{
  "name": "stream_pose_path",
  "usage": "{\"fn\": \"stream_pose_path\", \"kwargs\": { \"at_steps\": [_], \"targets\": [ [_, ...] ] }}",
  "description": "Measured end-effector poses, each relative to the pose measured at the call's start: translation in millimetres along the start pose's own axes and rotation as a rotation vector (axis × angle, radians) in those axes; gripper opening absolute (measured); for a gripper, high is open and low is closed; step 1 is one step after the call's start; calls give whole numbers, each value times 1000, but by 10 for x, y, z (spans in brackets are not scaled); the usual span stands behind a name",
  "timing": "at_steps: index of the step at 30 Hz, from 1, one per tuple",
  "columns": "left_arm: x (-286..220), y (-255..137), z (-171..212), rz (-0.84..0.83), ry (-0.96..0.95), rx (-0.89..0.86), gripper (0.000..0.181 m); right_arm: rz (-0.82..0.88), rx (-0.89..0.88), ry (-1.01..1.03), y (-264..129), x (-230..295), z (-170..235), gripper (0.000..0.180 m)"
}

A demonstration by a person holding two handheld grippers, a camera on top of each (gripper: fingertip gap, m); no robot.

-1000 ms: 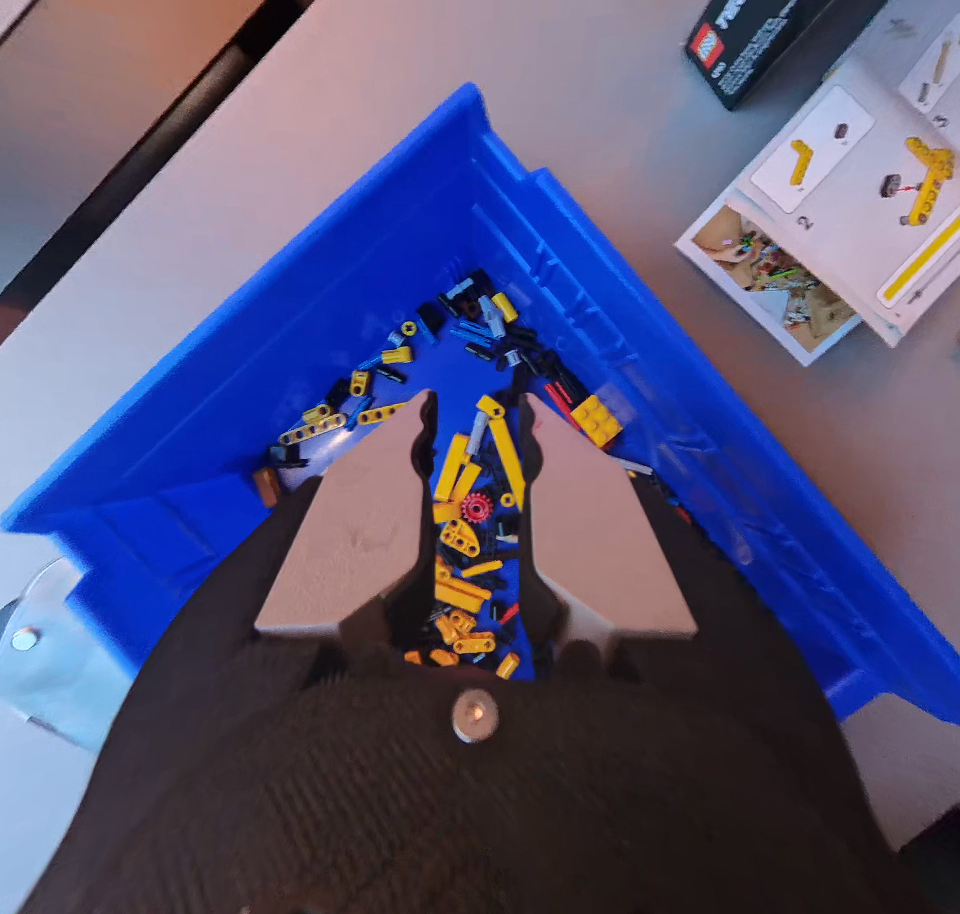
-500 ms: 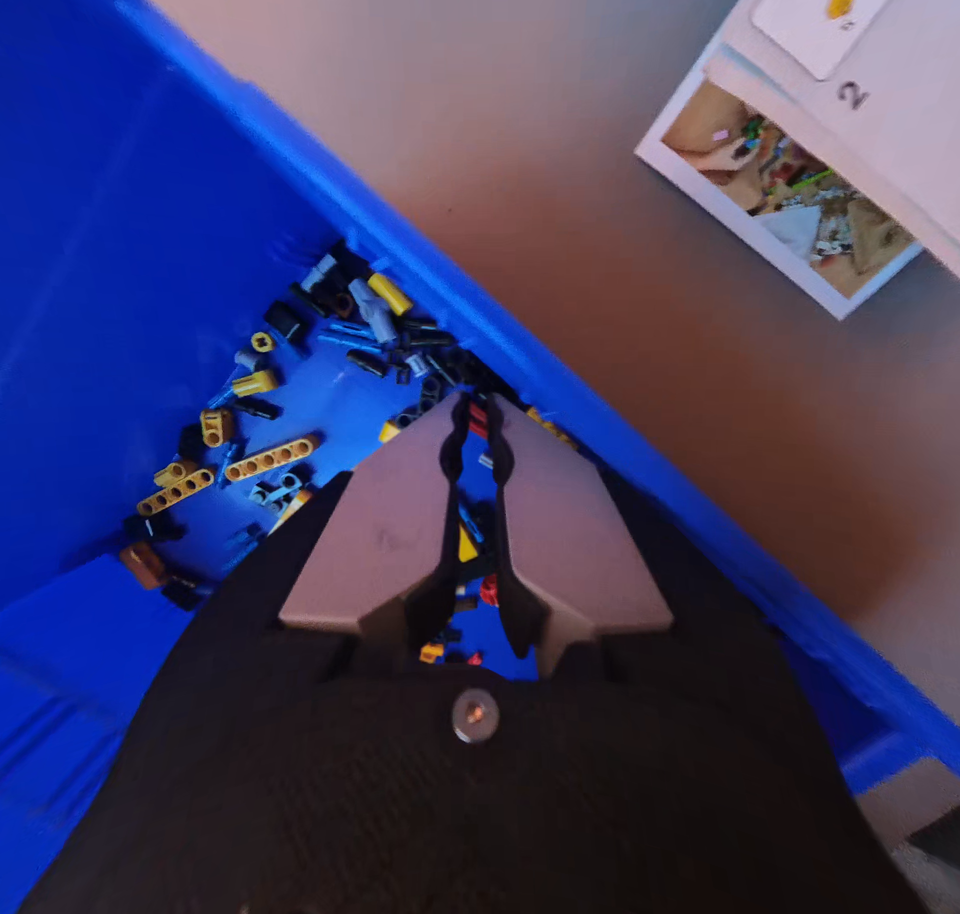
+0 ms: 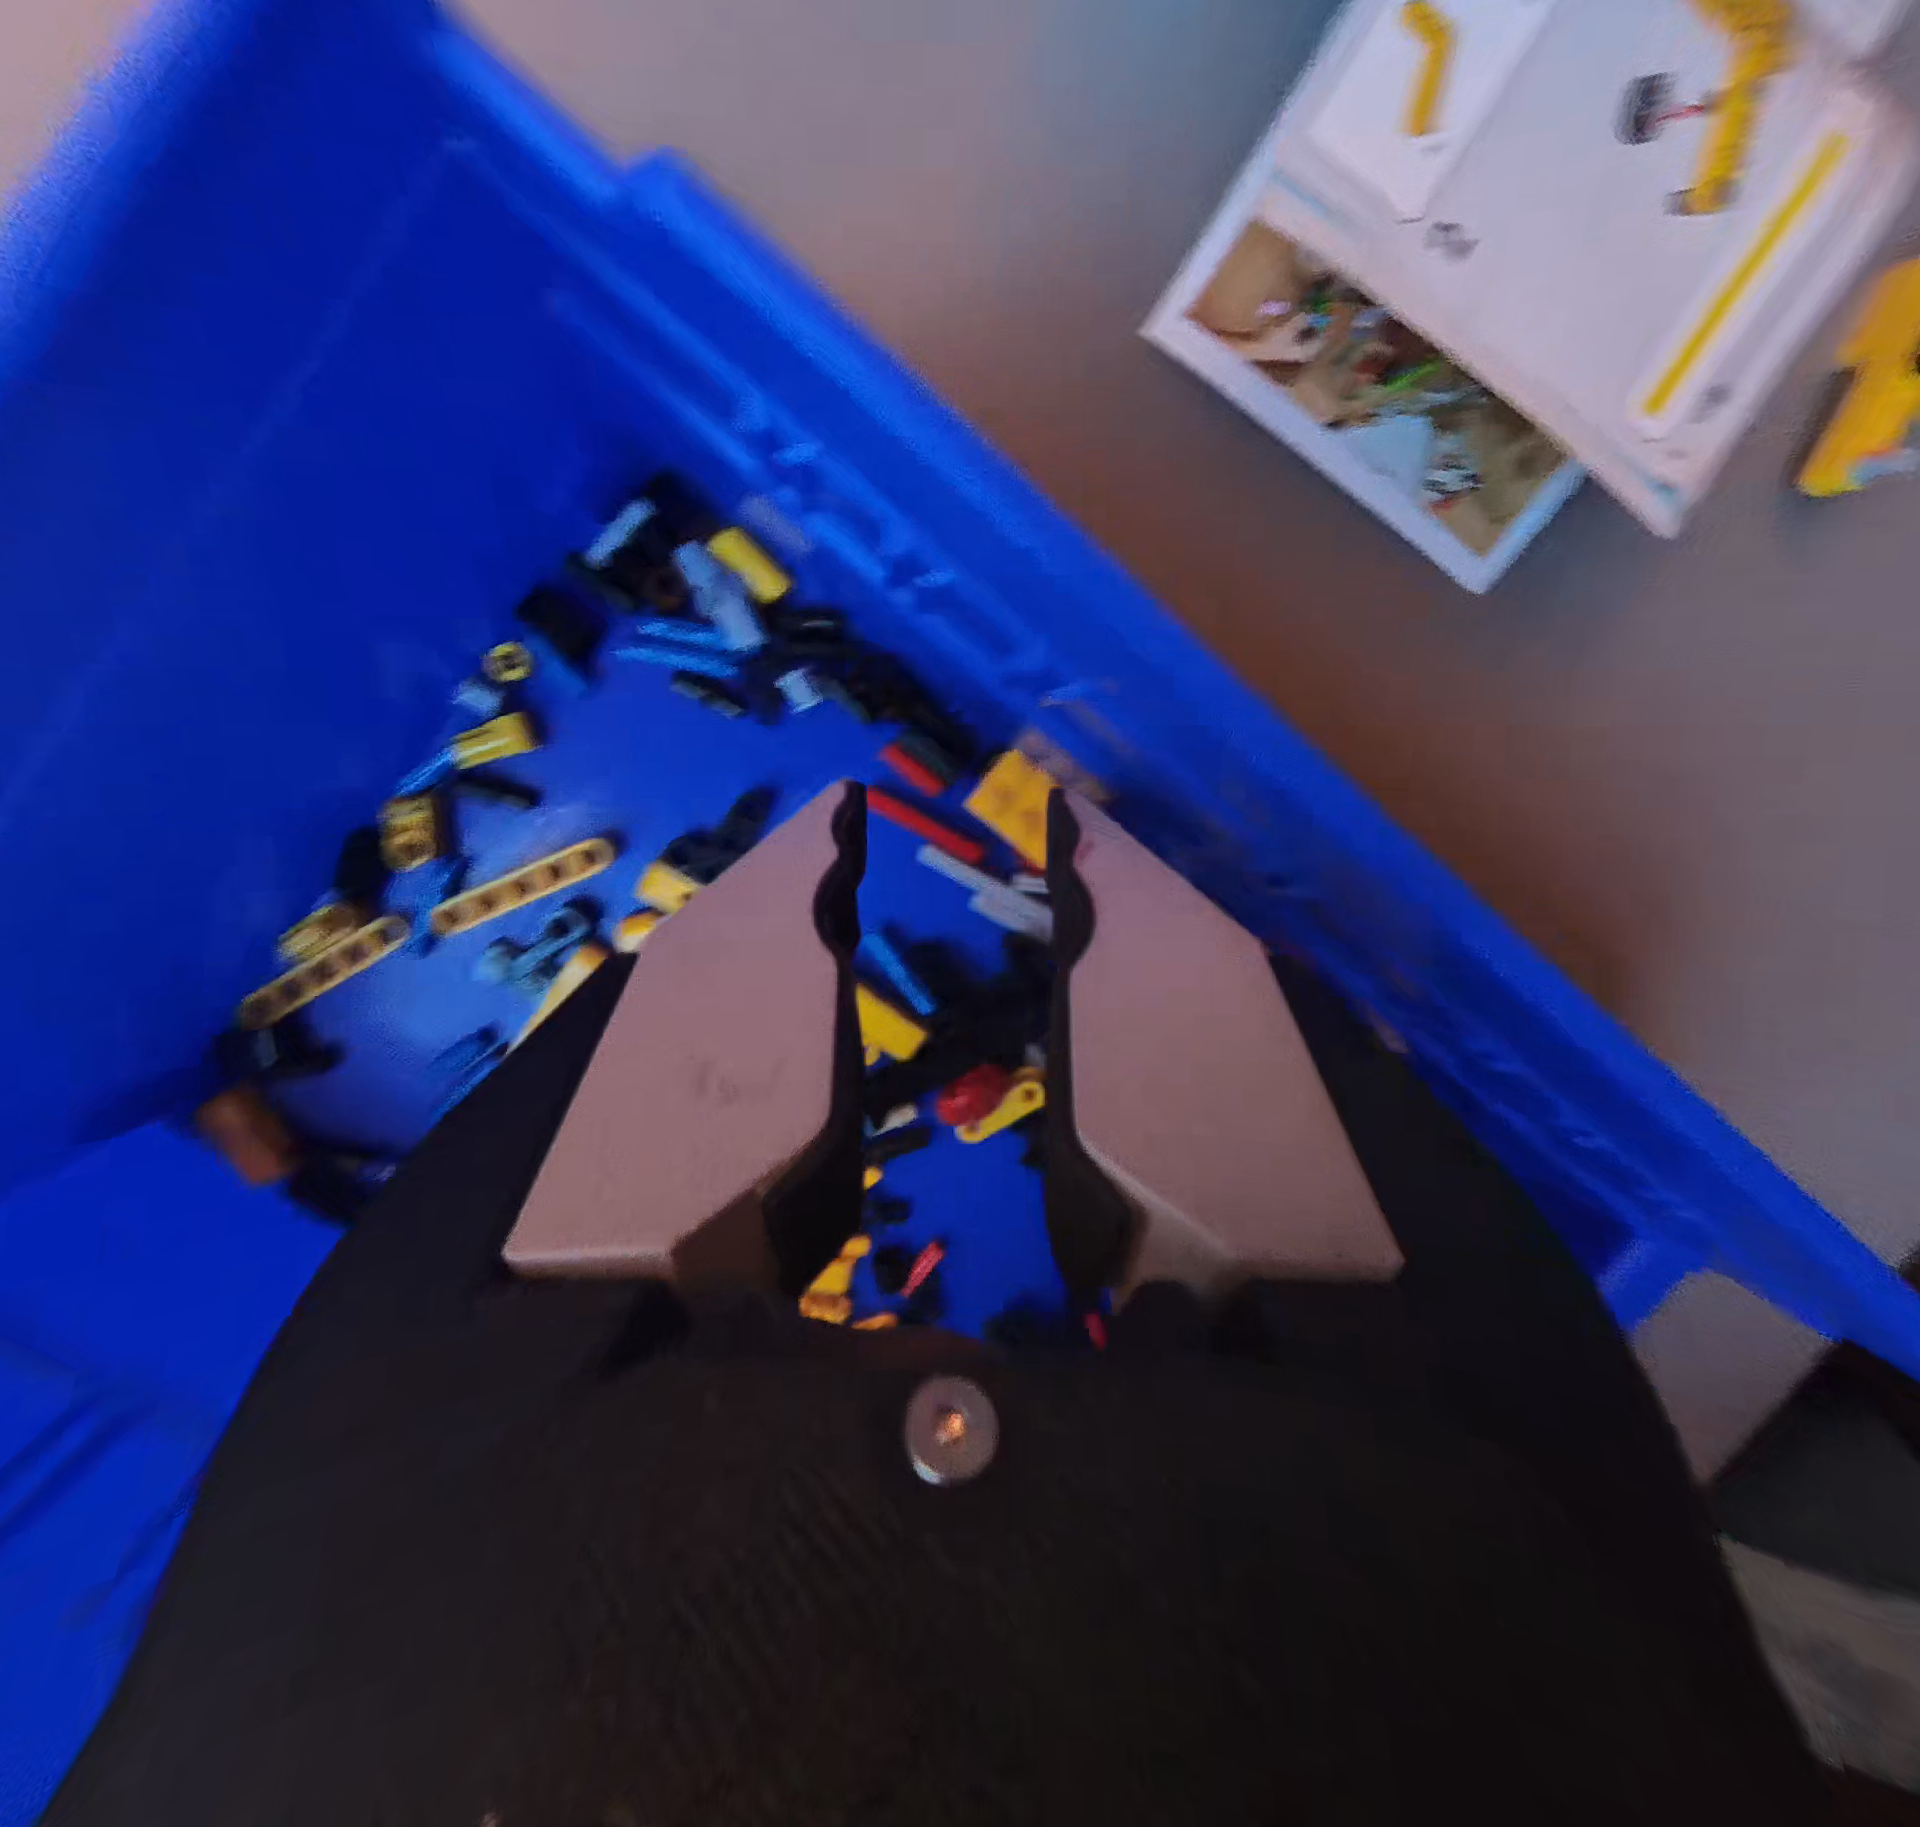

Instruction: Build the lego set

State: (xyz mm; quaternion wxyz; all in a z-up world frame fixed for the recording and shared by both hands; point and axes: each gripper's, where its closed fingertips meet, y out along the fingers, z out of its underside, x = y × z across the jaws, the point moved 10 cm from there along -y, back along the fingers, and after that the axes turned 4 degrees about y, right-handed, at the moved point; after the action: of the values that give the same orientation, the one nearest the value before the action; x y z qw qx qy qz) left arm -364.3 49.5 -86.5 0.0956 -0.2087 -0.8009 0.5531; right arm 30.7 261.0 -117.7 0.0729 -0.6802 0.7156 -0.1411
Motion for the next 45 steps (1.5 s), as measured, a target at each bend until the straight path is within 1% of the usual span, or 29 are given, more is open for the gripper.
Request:
{"fn": "stream_pose_path", "kwargs": {
  "at_steps": [1,2,4,5,8,10,15,17,21,24,26,32,38,45],
  "targets": [
    [-46,38,-2,28,26,14,25,0,0,0,1,1,0,35],
    [-66,80,4,16,48,40,25,1,0,0,1,0,0,35],
    [-73,177,32,-14,60,113,36,1,1,1,2,-1,-1,35],
    [-59,171,20,-26,42,100,27,0,2,2,2,-3,-1,35],
    [107,134,116,-242,5,206,25,0,1,1,1,-1,0,35],
    [152,130,194,-245,0,251,27,0,1,0,2,0,0,35],
    [192,-15,169,-248,-28,173,27,0,1,0,2,0,-1,35],
    [231,-109,177,-283,-42,144,27,0,3,2,3,-1,0,35],
    [340,-349,129,-348,-121,-3,28,1,4,1,5,-2,0,35],
    [354,-462,91,-356,-143,-89,28,1,4,1,5,-2,0,35],
    [332,-467,91,-341,-136,-90,28,0,4,2,6,-3,0,35],
    [293,-394,86,-335,-106,-45,29,2,1,2,3,-4,-1,35],
    [241,-292,130,-298,-59,38,31,0,2,5,4,-6,-2,35],
    [192,-243,168,-267,-25,95,33,-2,1,6,3,-6,-2,35]
  ]
}}
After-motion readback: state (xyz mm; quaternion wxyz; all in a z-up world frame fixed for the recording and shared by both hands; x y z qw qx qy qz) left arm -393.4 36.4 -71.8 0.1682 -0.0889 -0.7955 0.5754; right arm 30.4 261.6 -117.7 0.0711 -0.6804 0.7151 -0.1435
